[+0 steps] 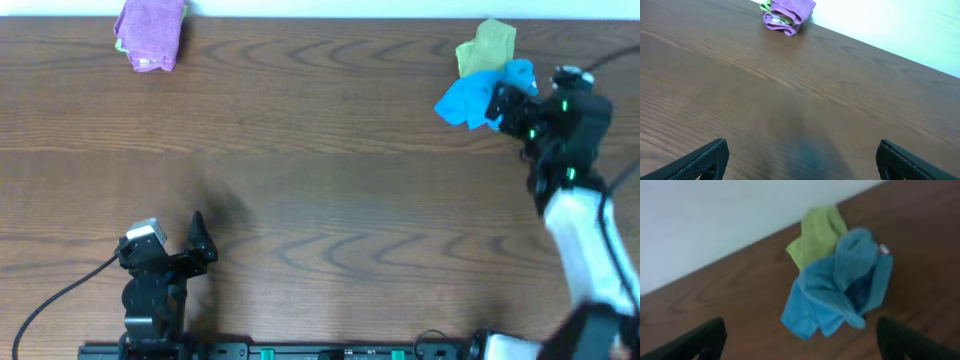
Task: Fold the cloth
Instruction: 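Reach the right gripper to the blue cloth and grasp its edge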
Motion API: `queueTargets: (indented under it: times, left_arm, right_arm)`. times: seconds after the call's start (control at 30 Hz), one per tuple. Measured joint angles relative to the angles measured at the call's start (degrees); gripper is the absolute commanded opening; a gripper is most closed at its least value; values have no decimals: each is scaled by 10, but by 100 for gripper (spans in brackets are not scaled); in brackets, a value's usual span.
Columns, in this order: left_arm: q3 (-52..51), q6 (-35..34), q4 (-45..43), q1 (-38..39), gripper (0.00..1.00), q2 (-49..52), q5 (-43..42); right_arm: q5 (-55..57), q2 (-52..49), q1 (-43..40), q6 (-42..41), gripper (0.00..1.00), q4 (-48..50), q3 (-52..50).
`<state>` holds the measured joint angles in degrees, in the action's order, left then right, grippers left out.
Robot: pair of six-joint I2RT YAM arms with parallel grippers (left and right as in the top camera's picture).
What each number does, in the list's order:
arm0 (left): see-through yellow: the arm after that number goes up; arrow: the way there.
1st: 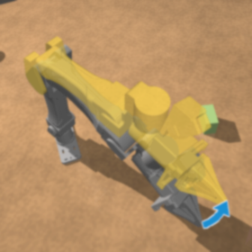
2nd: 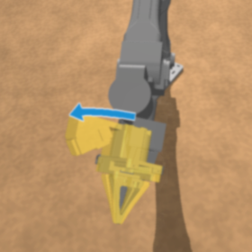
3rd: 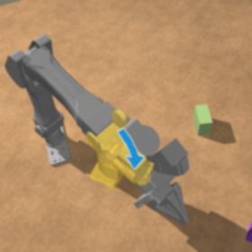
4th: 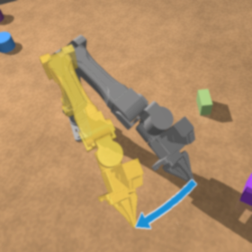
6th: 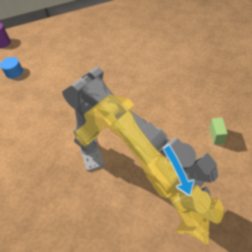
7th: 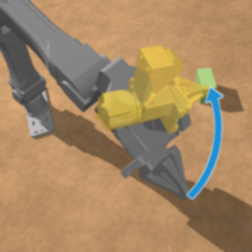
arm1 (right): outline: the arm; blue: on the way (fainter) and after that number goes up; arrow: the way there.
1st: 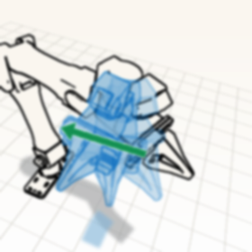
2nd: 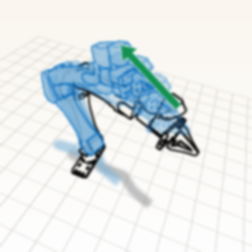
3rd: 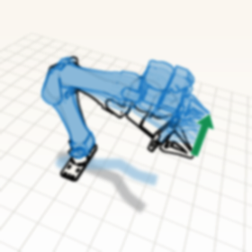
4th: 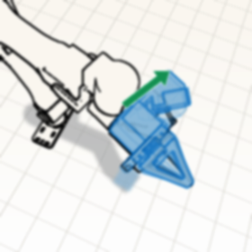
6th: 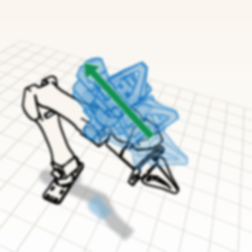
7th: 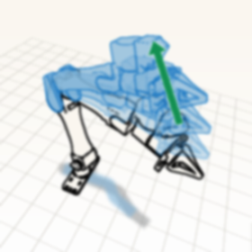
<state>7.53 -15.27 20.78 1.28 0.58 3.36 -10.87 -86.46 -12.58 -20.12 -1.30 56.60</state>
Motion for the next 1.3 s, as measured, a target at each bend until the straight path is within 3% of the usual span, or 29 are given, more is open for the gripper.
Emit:
queueTargets:
  times: [0.3, 0.43, 0.67, 0.93, 1.3]
  left_arm:
    - [0, 0, 0, 0, 95, 0, 0]
    - [0, 0, 0, 0, 95, 0, 0]
    - [0, 0, 0, 0, 95, 0, 0]
    - [0, 0, 0, 0, 95, 0, 0]
    - [0, 0, 0, 0, 95, 0, 0]
  right_arm:
    - [-42, -189, -9, -5, 76, -43, 138]
    - [-41, -239, -28, -26, 64, -68, 155]
    - [-41, -249, -91, -50, 58, -91, 156]
    - [-39, -262, -97, -66, 52, -85, 163]
    - [-61, -370, -96, -88, 45, -110, 275]
